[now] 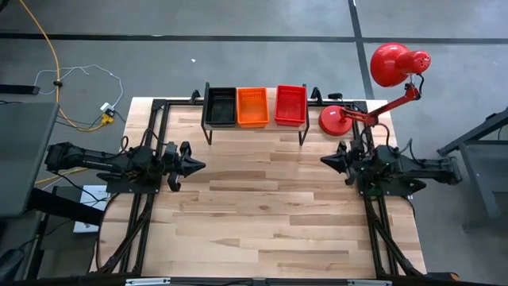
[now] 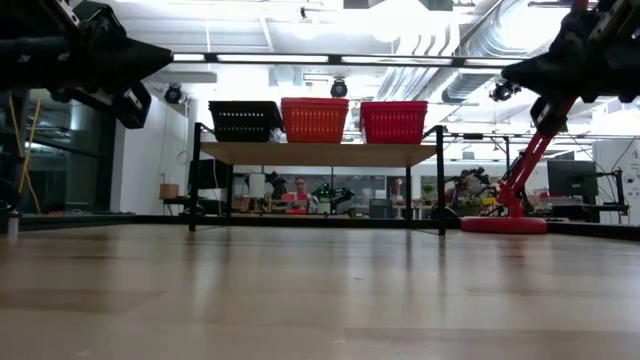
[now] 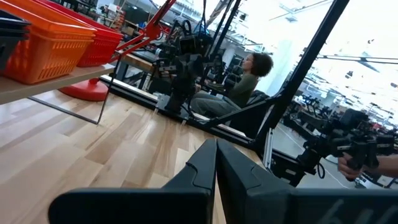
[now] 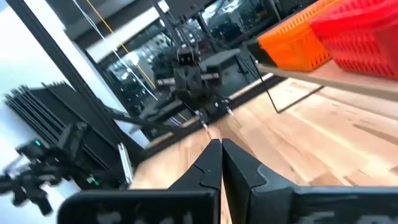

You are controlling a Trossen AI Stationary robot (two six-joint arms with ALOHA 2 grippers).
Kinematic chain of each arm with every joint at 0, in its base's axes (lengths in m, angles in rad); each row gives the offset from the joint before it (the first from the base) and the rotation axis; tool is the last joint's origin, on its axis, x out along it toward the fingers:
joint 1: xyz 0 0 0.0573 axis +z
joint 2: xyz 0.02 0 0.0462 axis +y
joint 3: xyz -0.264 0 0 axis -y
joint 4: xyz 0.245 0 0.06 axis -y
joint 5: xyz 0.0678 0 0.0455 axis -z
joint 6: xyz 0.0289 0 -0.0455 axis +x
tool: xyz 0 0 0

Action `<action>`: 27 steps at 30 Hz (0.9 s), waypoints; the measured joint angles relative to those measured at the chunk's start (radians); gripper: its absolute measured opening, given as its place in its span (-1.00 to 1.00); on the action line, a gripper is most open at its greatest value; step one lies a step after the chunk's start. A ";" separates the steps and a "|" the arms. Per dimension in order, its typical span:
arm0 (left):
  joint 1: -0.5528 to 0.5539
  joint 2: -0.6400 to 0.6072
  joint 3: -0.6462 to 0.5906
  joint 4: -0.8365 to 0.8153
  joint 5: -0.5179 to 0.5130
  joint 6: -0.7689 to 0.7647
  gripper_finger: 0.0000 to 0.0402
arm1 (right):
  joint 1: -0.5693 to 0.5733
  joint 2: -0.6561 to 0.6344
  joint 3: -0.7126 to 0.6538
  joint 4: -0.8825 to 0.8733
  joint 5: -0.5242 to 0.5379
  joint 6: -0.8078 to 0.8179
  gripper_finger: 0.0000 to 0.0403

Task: Stack baskets on shelf by color
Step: Return to Home Position

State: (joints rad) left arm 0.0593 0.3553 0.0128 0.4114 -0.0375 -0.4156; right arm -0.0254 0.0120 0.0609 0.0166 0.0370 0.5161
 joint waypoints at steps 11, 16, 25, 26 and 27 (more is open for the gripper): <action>0.000 0.000 0.000 -0.004 0.000 0.000 -1.00 | 0.096 -0.003 -0.045 0.013 0.141 -0.192 -1.00; 0.000 0.000 0.000 -0.004 0.000 0.000 -1.00 | 0.097 0.001 -0.045 0.008 0.108 -0.251 -1.00; 0.000 0.000 0.000 -0.005 0.000 0.000 -1.00 | 0.097 0.001 -0.045 0.007 0.107 -0.194 -1.00; -0.004 -0.008 0.000 -0.013 0.000 0.000 -1.00 | 0.097 0.001 -0.045 0.007 0.106 -0.192 -1.00; -0.009 -0.030 0.000 -0.033 0.000 0.000 -1.00 | 0.097 0.001 -0.045 0.007 0.106 -0.192 -1.00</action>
State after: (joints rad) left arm 0.0499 0.3254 0.0128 0.3787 -0.0380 -0.4156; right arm 0.0711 0.0132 0.0158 0.0238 0.1432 0.3237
